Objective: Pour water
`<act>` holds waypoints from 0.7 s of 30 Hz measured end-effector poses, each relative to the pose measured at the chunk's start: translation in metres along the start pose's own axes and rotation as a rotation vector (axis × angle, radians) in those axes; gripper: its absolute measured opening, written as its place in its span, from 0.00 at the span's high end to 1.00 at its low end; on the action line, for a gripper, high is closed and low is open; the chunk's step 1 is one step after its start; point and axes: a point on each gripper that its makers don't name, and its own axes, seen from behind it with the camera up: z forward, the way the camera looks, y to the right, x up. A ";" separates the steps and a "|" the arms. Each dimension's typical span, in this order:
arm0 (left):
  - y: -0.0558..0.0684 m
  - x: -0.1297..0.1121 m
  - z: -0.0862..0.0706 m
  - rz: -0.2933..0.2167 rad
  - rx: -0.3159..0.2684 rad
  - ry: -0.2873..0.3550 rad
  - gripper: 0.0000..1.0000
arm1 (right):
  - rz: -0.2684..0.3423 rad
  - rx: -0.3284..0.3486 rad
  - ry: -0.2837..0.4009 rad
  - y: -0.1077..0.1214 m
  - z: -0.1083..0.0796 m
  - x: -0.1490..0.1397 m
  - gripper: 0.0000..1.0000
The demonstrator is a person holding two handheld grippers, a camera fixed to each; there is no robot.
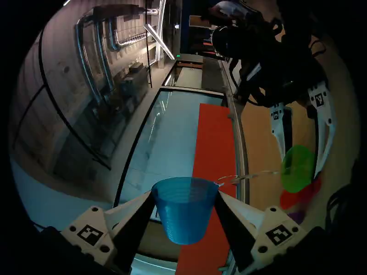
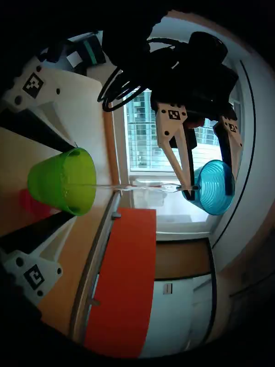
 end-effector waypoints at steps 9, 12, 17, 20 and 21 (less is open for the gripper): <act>0.000 0.004 0.001 0.053 0.000 0.003 0.13 | 0.000 -0.001 0.003 0.002 -0.002 -0.002 0.11; -0.001 0.005 0.002 0.073 -0.001 0.001 0.13 | 0.001 -0.001 0.005 0.002 -0.003 -0.002 0.11; -0.003 0.009 0.002 0.100 0.002 0.005 0.13 | 0.002 -0.001 0.008 0.002 -0.004 -0.003 0.11; -0.005 0.011 0.002 0.122 0.005 0.008 0.13 | 0.002 -0.003 0.009 0.003 -0.004 -0.002 0.11; -0.005 0.012 0.003 0.132 0.006 0.009 0.13 | 0.002 -0.004 0.009 0.003 -0.004 -0.002 0.11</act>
